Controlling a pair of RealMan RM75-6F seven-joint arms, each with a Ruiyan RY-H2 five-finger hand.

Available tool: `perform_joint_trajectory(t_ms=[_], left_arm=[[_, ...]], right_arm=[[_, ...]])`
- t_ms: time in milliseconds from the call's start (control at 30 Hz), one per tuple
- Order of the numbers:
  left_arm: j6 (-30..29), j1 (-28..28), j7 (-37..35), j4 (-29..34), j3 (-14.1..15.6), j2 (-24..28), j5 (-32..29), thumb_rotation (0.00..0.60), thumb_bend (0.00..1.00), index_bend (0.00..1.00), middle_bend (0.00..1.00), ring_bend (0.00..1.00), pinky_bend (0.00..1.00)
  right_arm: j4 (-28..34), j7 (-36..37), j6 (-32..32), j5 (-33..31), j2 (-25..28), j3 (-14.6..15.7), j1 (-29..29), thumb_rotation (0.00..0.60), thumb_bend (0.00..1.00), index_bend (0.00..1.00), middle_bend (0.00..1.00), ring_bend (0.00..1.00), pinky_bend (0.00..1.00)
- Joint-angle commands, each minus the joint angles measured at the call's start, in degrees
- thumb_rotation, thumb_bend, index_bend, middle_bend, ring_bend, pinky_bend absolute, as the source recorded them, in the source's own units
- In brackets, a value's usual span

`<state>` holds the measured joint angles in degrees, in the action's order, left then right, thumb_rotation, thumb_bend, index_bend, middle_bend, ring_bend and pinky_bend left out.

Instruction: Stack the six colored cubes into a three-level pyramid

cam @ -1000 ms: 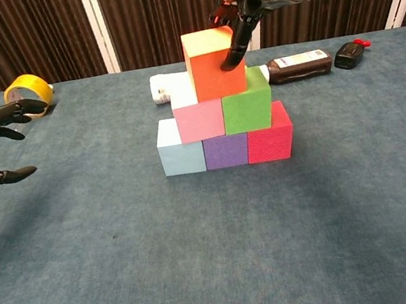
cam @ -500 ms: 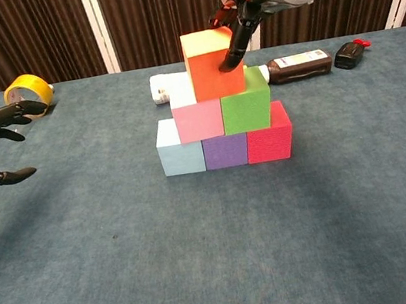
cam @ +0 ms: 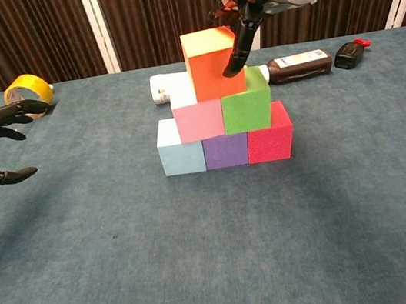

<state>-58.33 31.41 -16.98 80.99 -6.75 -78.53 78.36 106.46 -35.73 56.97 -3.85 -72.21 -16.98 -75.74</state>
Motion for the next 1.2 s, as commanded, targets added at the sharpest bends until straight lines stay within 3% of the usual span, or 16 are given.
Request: perform_joint_trajectory(t_ms=[33,200,367,500,633,833,1200], left_arm=[[-0.02,0.11,0.47,0.26,-0.01,0.09,0.09,0.600,0.34,0.00,0.00,0.00,0.15],[0.23,0.52,1.41,0.62,-0.24,0.11,-0.08,0.600,0.34,0.00,0.00,0.00,0.15],[1.13,1.01,0.79,0.18,-0.25,-0.54,-0.25,0.600,0.34,0.00,0.00,0.00,0.15],[2.66,1.59,-0.31,-1.70,0.53,-1.62,0.34,0.600,0.33,0.03,0.02,0.01,0.15],[6.32,3.19,-0.16,-4.59,1.69,-3.07,0.72,0.600,0.33,0.08,0.04,0.02,0.15],[10.95,5.48,1.22,-7.63,2.05,-5.69,-0.42,0.600,0.33,0.12,0.03,0.00,0.07],[17.01,9.91,6.77,-12.39,1.58,-12.01,-2.99,0.600,0.33,0.12,0.00,0.00,0.00]], right_arm=[[0.66,0.25,0.25,0.41,0.54,-0.09,0.40,0.600,0.27,0.06,0.24,0.07,0.14],[2.08,1.33,0.50,1.52,2.25,-0.31,1.68,0.600,0.19,0.01,0.22,0.06,0.14],[4.54,4.53,-0.13,4.91,5.94,-0.34,5.27,0.600,0.18,0.00,0.19,0.04,0.14],[5.00,7.06,-1.61,9.10,8.96,1.88,9.61,0.600,0.18,0.05,0.18,0.02,0.14],[1.65,8.61,-6.36,12.01,10.22,5.39,13.11,0.600,0.20,0.12,0.17,0.00,0.13],[-6.77,9.16,-10.59,15.17,5.99,8.82,14.50,0.600,0.21,0.14,0.17,0.00,0.13],[-24.76,9.78,-16.12,16.42,-7.21,10.28,12.23,0.600,0.21,0.15,0.16,0.00,0.13]])
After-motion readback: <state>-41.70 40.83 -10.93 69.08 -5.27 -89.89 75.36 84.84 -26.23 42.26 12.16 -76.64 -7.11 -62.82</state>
